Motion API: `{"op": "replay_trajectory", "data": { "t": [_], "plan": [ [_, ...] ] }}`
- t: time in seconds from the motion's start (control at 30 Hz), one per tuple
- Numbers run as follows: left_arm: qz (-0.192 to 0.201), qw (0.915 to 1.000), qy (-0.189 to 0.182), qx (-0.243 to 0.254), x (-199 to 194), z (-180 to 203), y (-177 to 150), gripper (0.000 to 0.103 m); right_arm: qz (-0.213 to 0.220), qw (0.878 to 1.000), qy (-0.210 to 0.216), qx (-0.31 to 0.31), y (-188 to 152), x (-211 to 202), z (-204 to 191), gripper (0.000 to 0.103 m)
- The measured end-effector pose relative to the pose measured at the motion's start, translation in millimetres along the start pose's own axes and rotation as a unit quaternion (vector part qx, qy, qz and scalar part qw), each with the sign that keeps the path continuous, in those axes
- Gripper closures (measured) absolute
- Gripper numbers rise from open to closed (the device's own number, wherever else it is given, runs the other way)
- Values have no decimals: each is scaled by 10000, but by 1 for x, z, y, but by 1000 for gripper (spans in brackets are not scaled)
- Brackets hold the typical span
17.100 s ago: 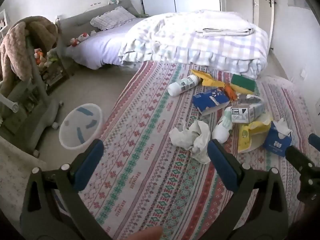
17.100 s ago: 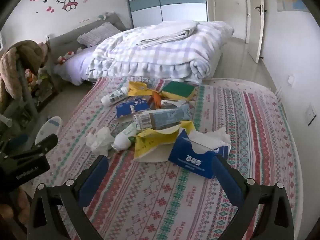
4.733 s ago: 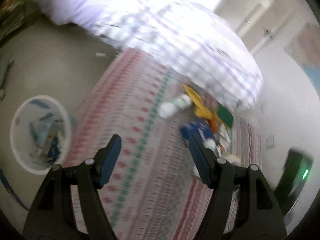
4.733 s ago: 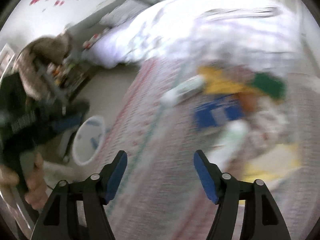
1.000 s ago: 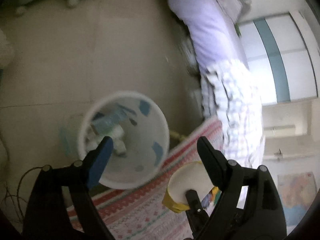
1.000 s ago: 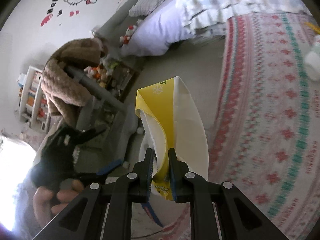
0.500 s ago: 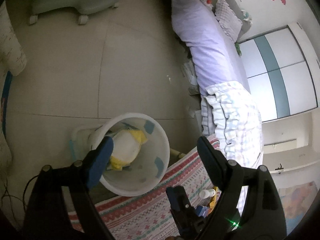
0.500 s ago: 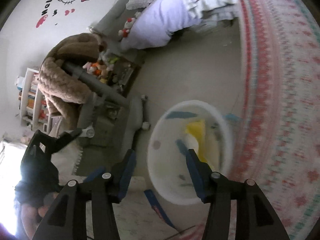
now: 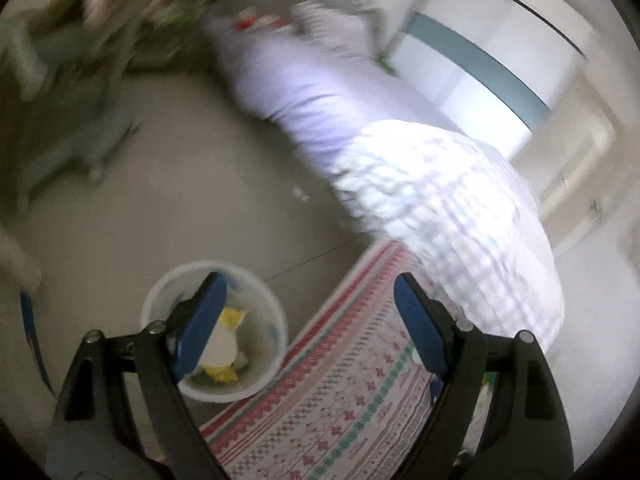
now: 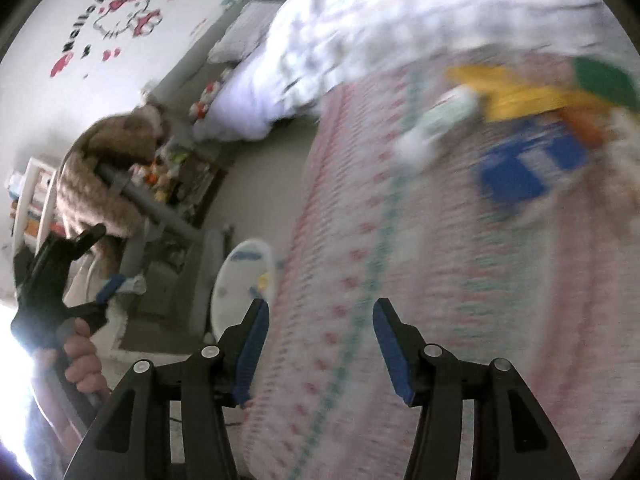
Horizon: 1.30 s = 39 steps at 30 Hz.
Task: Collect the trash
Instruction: 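Move both open tools back over the trash on the bed, then grasp another white drink bottle with the left tool while the right tool grasps the snack pouch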
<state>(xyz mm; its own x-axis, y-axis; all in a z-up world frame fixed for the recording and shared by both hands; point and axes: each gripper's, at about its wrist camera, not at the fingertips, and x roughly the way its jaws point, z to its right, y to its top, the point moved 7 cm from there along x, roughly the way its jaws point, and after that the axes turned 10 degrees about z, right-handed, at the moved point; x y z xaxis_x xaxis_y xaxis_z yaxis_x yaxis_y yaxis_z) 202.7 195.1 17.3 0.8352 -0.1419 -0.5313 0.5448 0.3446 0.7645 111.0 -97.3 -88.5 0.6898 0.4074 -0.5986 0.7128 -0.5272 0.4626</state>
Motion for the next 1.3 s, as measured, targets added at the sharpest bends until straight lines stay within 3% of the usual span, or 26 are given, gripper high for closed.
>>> {"op": "replay_trajectory", "data": {
  "t": [0.1,0.23,0.4,0.5,0.6,0.77,1.0,1.13,1.23,1.3],
  "plan": [
    [188,9936,-279,1074,-5,56,-12,18,352,9986,-351,152,29,-45,42,47],
    [298,9707,-710,2275,-7,123,-38,18,875,9909,-728,722,62,-93,104,45],
    [-462,9436,-1241,3034,37,184,-87,18,1249,9749,-1290,1315,83,-127,170,44],
    [-814,9313,-1036,3395,77,199,-112,18,1160,9718,-1417,1484,91,-127,186,44],
    [-1162,9219,-1029,3549,107,213,-132,18,976,9745,-1288,1555,93,-117,187,44],
    [-1370,9107,-954,3777,133,234,-155,18,818,9745,-1507,1444,89,-104,191,44],
    [-1575,9004,-580,4013,161,230,-182,18,703,9740,-1627,1414,89,-93,200,44],
    [-1642,8992,-511,4023,169,227,-189,18,664,9745,-1622,1402,87,-88,202,44],
    [-1735,8952,-533,4071,174,224,-195,32,607,9747,-1629,1403,84,-83,203,44],
    [-1875,8940,-535,4034,178,220,-201,52,592,9748,-1639,1390,83,-79,203,44]
  ]
}}
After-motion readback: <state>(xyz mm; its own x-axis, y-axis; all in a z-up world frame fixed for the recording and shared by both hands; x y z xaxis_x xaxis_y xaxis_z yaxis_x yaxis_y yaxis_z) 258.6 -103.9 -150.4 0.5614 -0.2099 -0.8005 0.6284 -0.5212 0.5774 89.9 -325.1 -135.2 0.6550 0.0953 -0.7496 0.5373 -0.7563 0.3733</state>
